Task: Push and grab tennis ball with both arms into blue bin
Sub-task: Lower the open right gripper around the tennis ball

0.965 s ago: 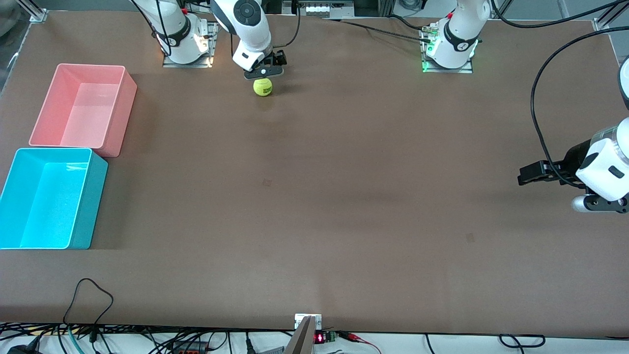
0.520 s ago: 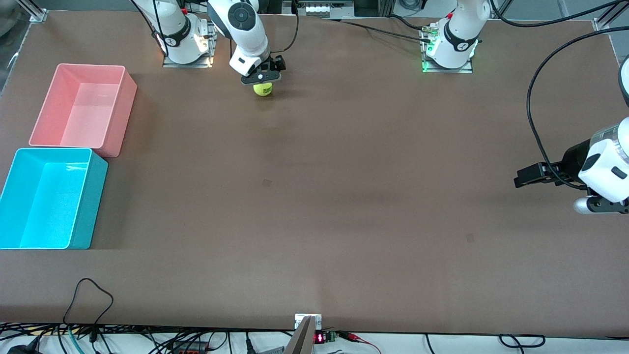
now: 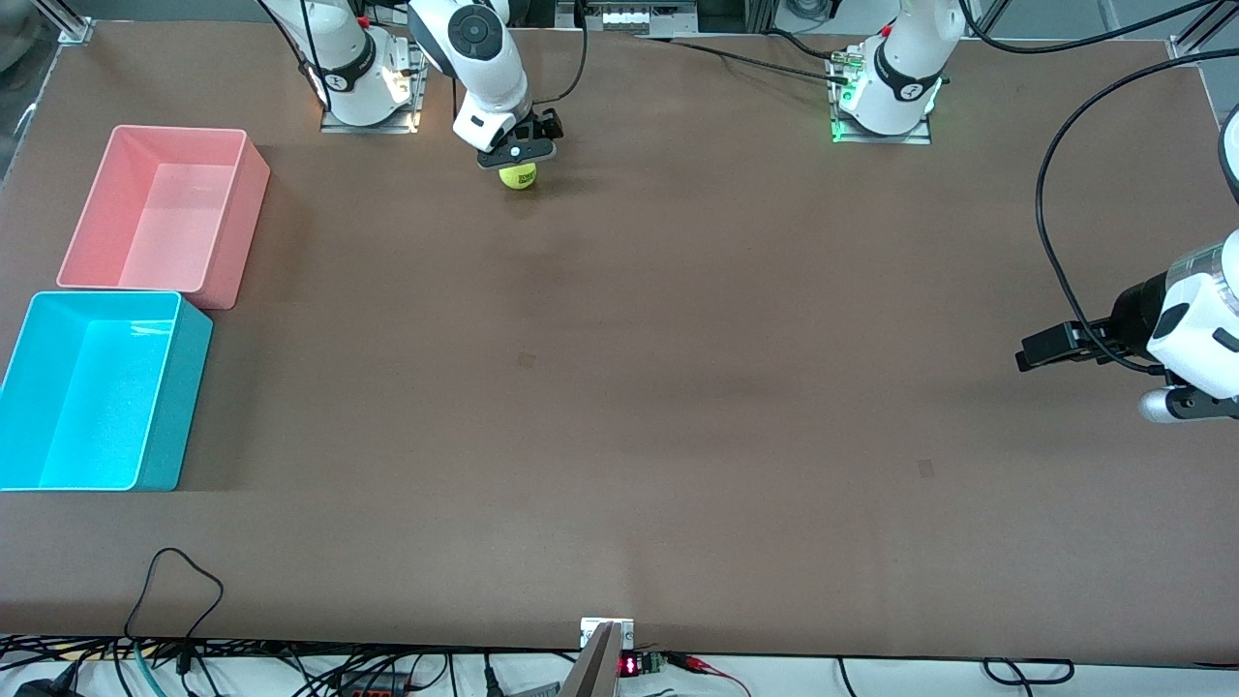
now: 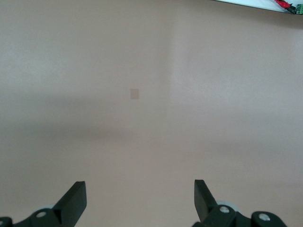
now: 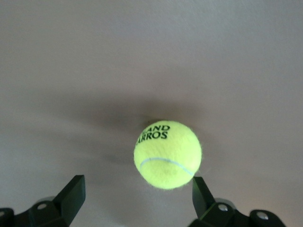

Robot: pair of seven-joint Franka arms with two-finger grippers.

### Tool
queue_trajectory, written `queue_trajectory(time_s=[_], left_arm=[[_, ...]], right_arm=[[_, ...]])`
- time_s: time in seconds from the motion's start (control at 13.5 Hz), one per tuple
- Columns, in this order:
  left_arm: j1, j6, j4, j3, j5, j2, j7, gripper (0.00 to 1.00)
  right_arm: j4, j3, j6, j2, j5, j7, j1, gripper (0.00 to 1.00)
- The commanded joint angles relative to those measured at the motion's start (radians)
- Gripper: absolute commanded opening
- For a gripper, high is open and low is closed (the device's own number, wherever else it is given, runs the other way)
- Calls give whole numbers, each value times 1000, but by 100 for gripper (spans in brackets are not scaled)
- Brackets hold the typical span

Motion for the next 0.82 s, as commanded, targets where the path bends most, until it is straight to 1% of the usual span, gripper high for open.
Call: queue_trajectory(time_s=[0.0, 0.15, 0.37, 0.45, 0.59, 0.74], left_arm=[[-10, 1, -11, 17, -32, -19, -9, 100], [-10, 1, -11, 20, -32, -20, -9, 100], [-10, 1, -11, 23, -35, -17, -9, 100], [-12, 1, -12, 23, -36, -17, -9, 100], [-12, 1, -21, 23, -36, -19, -11, 100], [-12, -2, -44, 22, -36, -32, -9, 100]], right_arm=[[21, -5, 34, 23, -58, -48, -23, 100], [23, -20, 74, 54, -109, -48, -18, 100], [46, -84, 103, 120, -231, -48, -6, 100], [46, -116, 103, 140, -263, -48, 21, 100], [46, -169, 102, 155, -299, -48, 63, 100], [43, -170, 94, 169, -305, -56, 66, 100]])
